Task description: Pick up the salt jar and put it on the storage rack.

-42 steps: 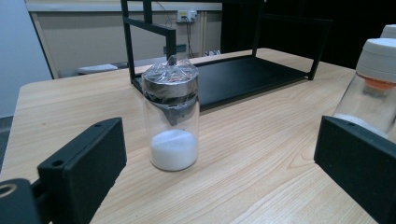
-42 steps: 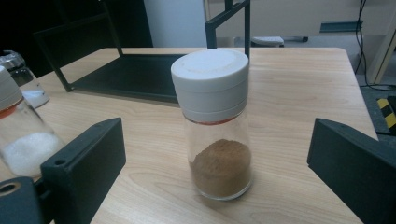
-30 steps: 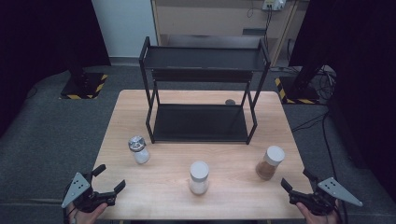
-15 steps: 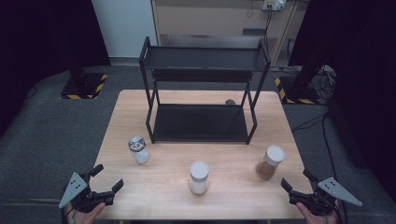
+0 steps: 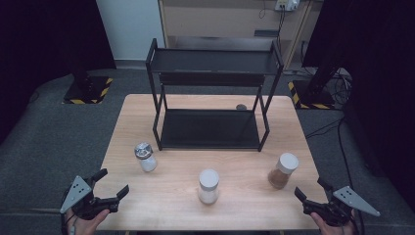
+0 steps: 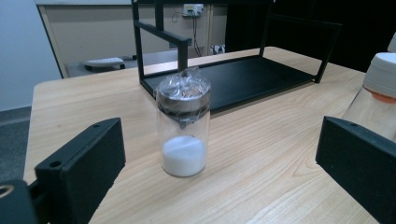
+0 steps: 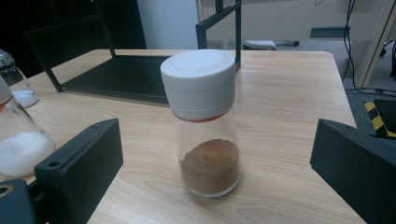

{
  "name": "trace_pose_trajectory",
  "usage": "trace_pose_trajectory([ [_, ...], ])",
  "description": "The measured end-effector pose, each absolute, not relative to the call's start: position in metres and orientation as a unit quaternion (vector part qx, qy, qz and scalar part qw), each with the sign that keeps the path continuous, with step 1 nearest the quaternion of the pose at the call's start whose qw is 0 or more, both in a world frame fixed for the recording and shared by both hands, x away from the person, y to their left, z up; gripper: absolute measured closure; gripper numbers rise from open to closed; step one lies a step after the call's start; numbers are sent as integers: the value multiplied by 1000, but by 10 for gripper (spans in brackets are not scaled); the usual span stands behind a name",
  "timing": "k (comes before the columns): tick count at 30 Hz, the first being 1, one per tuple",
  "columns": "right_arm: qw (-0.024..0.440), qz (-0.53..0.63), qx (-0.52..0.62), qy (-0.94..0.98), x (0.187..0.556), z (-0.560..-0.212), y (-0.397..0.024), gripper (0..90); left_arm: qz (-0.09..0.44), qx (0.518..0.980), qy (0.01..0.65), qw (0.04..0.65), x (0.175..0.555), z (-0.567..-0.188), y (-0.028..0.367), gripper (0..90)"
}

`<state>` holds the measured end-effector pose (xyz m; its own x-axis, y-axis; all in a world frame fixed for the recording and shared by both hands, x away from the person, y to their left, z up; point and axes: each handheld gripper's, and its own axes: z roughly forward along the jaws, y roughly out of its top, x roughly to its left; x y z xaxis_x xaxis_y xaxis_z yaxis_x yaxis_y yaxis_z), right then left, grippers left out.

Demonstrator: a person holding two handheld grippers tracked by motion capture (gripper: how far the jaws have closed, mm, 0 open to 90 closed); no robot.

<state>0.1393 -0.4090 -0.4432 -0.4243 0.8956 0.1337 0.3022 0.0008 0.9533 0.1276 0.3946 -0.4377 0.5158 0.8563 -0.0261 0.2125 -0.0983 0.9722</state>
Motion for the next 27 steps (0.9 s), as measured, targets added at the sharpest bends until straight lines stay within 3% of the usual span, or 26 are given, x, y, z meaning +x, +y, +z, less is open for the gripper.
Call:
trace_pose_trajectory([
  [27,273,542,461,647,139,-444,-411,31,276,710,392,515,173,-408,389,0],
])
